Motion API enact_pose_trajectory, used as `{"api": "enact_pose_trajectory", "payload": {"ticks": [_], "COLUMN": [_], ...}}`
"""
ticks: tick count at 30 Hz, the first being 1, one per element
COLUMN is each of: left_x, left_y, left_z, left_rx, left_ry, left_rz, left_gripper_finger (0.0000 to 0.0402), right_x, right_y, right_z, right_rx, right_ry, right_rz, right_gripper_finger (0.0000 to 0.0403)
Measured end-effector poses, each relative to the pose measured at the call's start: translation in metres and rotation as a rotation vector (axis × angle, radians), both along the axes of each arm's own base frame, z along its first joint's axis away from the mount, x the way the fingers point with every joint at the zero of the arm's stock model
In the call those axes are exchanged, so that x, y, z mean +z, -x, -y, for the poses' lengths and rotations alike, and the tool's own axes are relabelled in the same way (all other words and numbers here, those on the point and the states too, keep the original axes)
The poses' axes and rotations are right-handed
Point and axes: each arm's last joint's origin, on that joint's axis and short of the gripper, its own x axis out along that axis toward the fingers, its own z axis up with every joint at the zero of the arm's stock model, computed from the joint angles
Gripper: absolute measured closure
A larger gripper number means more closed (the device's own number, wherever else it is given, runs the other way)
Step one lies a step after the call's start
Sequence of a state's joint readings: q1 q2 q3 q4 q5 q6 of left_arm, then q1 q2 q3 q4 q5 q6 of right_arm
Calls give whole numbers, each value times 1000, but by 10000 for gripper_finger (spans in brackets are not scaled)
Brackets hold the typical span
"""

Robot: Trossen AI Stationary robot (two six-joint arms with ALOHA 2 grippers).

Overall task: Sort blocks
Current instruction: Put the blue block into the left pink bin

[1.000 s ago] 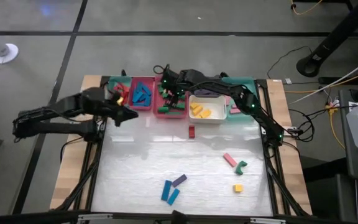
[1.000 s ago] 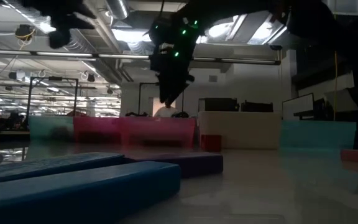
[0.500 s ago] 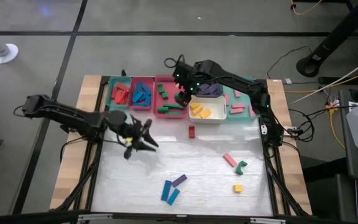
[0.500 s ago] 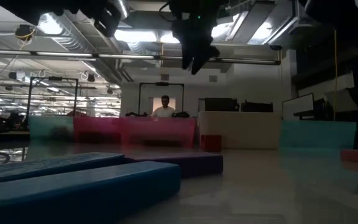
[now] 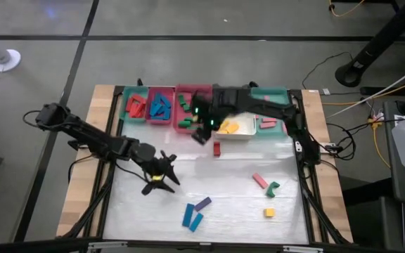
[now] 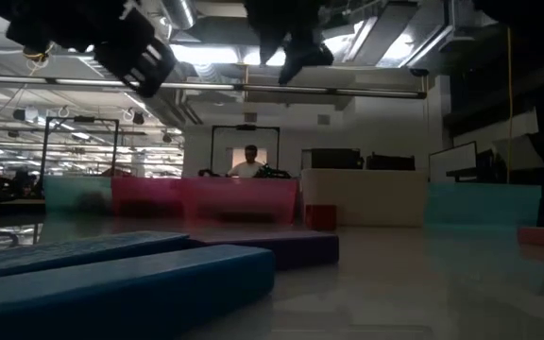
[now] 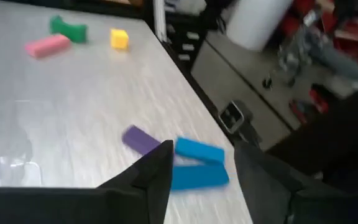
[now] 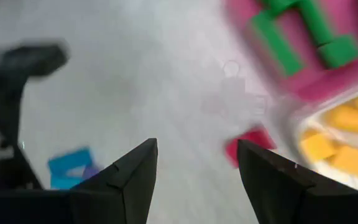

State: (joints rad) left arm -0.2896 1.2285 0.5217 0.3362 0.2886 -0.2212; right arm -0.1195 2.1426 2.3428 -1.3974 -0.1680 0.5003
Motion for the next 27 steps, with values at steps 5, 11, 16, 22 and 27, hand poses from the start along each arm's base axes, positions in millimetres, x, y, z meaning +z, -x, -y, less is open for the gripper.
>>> {"api": "enact_pose_trajectory", "payload": {"ticks": [5, 11, 16, 22, 27], "left_x": [-6, -10, -16, -19, -19], "left_y": [6, 11, 15, 16, 17], "left_z": [10, 17, 16, 16, 16], "left_rx": [-86, -135, -128, -96, -52], "left_ry": [-101, -145, -140, -99, -31], "left_rz": [-4, -30, -115, -191, -248], "left_gripper_finger": [223, 219, 219, 219, 219], "right_x": [-1, -2, -15, -56, -96], "right_y": [-1, 9, 8, -17, -38], "right_z": [-65, -153, -217, -252, -261], "right_rx": [137, 375, 699, 811, 980], "right_ry": [10, 192, 430, 446, 419], "right_rz": [-11, 23, 159, 232, 257], "right_gripper_finger": [185, 185, 185, 185, 185]}}
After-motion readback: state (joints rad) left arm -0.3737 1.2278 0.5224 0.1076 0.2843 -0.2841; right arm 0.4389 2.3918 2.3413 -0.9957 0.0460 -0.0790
